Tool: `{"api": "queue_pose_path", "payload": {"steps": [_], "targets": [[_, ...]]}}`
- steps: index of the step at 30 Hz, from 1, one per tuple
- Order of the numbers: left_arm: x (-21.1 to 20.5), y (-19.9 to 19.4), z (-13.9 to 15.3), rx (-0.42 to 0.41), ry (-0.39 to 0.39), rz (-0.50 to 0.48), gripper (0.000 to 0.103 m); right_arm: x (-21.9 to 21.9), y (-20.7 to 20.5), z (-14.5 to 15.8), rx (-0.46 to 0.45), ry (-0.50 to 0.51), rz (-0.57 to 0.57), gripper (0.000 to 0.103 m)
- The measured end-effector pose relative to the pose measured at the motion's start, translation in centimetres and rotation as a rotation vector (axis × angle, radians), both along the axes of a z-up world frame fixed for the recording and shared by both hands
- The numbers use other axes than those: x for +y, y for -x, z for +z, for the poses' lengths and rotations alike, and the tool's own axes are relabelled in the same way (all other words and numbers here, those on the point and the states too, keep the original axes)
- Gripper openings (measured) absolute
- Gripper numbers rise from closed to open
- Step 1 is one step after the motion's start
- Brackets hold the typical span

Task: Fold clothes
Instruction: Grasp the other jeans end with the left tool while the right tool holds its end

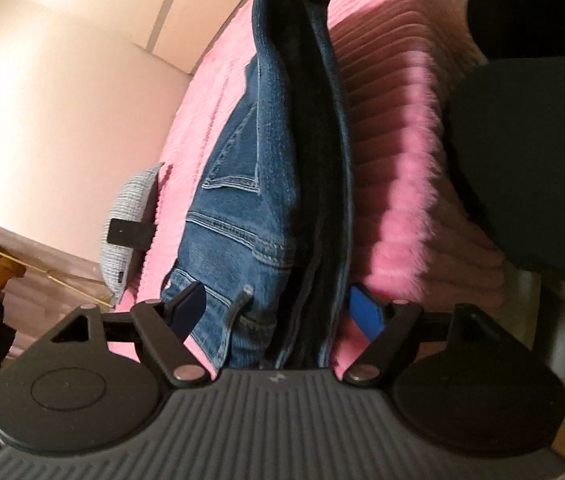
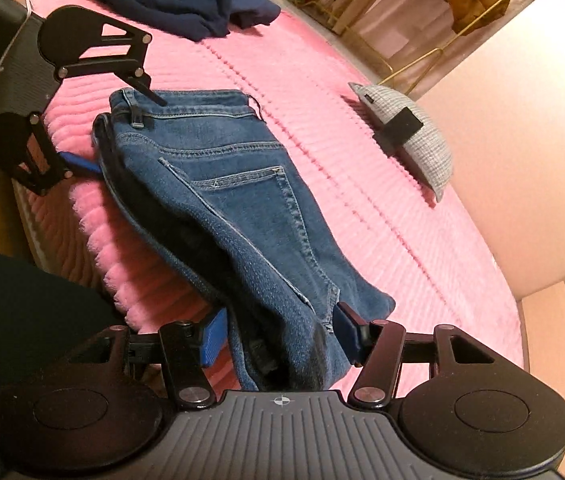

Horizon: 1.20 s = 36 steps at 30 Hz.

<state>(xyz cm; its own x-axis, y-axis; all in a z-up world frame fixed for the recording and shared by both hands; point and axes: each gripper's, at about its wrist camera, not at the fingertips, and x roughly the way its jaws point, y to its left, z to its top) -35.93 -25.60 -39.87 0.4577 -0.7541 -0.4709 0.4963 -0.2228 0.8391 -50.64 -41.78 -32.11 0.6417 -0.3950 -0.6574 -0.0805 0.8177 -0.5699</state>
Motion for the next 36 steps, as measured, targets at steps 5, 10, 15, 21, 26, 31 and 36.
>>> {"api": "queue_pose_path", "payload": {"steps": [5,10,15,21,26,31,36], "targets": [[-0.2,-0.2,-0.5,-0.082,-0.004,-0.013,0.074,1.7,2.6,-2.1,0.015,0.016,0.007,0.057],[-0.5,-0.7,-0.2,-0.029,-0.083,-0.015,0.045,3.7,3.2,-6.0,0.055,0.130,0.050,0.068],[-1.4,-2.4,2.7,0.173,-0.084,0.040,0.040,5.6,3.1,-8.2,0.025,0.163,0.092,0.068],[-2.5,-4.7,7.0,0.387,-0.049,0.097,0.040,5.8,1.5,-10.0,-0.033,0.273,0.111,0.068],[-1.9,-3.7,6.6,0.349,-0.050,0.082,0.040,4.8,1.5,-9.2,-0.064,0.264,0.111,0.033],[-0.5,-1.5,4.4,0.189,-0.018,0.048,0.050,4.5,1.4,-6.9,-0.114,0.237,0.082,0.031],[-0.6,0.4,1.0,-0.044,-0.027,0.018,0.052,4.9,1.4,-5.6,-0.121,0.191,0.060,0.032]]}}
